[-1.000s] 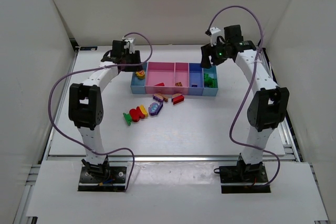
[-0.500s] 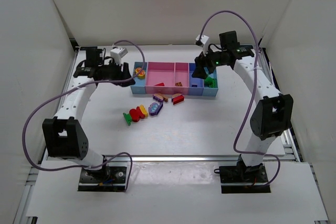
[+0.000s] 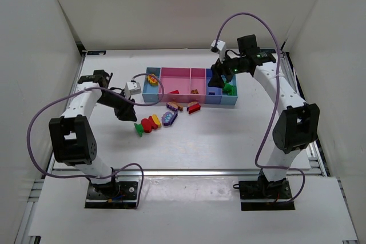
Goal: Sort the legos into containers by color
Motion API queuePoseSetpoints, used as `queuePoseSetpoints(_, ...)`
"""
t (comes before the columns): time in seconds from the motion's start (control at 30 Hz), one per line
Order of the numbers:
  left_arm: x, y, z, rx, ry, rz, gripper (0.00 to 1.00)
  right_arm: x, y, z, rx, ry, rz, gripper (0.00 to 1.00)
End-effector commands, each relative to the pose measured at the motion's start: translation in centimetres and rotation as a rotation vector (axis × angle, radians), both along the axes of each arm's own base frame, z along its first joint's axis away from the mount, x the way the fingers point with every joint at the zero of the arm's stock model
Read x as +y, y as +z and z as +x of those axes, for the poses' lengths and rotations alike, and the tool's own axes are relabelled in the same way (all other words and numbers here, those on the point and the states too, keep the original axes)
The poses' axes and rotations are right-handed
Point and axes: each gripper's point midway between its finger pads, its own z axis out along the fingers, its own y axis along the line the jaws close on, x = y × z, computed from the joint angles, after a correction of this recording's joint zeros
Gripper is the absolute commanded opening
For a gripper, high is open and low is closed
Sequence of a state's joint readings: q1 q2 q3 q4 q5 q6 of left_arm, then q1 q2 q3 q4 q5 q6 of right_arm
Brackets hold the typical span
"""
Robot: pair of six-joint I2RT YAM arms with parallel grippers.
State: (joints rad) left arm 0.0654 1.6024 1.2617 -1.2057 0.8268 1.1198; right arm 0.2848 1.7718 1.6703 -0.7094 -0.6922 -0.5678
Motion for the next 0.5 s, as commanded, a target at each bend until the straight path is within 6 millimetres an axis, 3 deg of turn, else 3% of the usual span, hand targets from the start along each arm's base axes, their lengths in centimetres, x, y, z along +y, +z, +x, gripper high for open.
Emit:
queuePoseSetpoints(0.0,0.5,-1.5,-0.6,-0.118,-0.188,0.031,0.54,-0.2,1.9,-1.1,-0.053,0.016,0.004,0.73)
queuePoseSetpoints(0.2,1.7,-4.0,0.6,-0.254,-0.358,0.107,0.54,-0.4,1.7,-1.6,-0.05,0.01,-0.006,0.73)
queuePoseSetpoints(0.47,1.7,-4.7,2.9,-0.399,-0.519,0.117,0.53,-0.9,1.5,-1.8,-0.057,-0.002,-0.028,0.73)
